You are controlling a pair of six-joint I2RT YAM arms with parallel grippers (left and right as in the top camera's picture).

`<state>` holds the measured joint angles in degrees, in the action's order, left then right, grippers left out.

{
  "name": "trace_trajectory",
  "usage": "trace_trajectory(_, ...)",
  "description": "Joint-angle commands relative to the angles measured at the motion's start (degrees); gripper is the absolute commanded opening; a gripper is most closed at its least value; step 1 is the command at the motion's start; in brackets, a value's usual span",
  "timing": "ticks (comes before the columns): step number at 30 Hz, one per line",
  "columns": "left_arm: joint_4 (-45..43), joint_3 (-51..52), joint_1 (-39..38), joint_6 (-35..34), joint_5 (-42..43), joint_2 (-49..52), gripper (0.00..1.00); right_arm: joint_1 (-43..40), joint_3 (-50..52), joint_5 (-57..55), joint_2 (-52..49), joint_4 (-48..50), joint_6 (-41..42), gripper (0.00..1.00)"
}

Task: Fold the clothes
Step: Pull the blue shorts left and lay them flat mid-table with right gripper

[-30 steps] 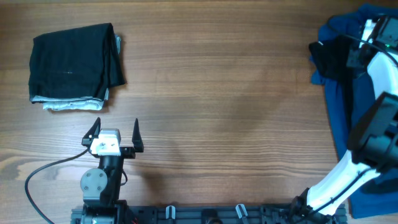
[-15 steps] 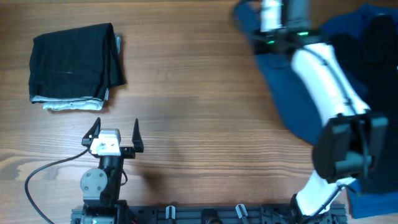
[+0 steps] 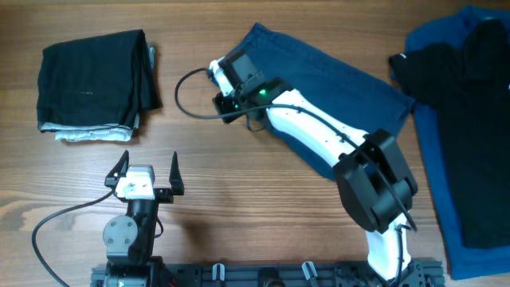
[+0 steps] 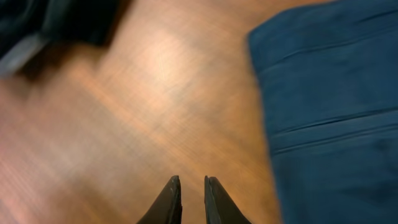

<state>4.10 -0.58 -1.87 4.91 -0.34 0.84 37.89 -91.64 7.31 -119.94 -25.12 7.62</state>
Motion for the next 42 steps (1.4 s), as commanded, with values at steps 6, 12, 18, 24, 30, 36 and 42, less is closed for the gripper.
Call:
trace_trajectory(6, 0.0, 0.3, -0.3, 0.8, 0.5, -0.3, 1.00, -3.7, -1.3, -6.7, -0.7, 5.8, 8.3, 0.07)
trace_trajectory(12, 0.0, 0.3, -0.3, 0.9, 0.5, -0.3, 1.00, -3.7, -1.3, -10.3, -9.7, 13.2, 12.1, 0.06)
trace_trajectory(18, 0.0, 0.3, -0.3, 0.8, 0.5, -0.3, 1.00, -3.4, -1.3, -7.2, -15.6, 15.3, 16.9, 0.11)
trace_trajectory(24, 0.0, 0.3, -0.3, 0.8, 0.5, -0.3, 1.00, -1.5, -1.3, 13.9, -14.5, 12.4, 16.8, 0.06)
trace_trajectory(30, 0.0, 0.3, -0.3, 0.9, 0.5, -0.3, 1.00, 1.6, -1.3, 26.2, -13.9, 6.3, 18.5, 0.06)
trace_trajectory(36, 0.0, 0.3, -0.3, 0.9, 0.5, -0.3, 1.00, 2.8, -1.3, 28.4, -13.9, -2.0, 18.5, 0.07)
trace_trajectory(42, 0.0, 0.3, -0.3, 0.9, 0.5, -0.3, 1.00, 1.2, -1.3, 28.9, -8.5, 0.3, 13.1, 0.13)
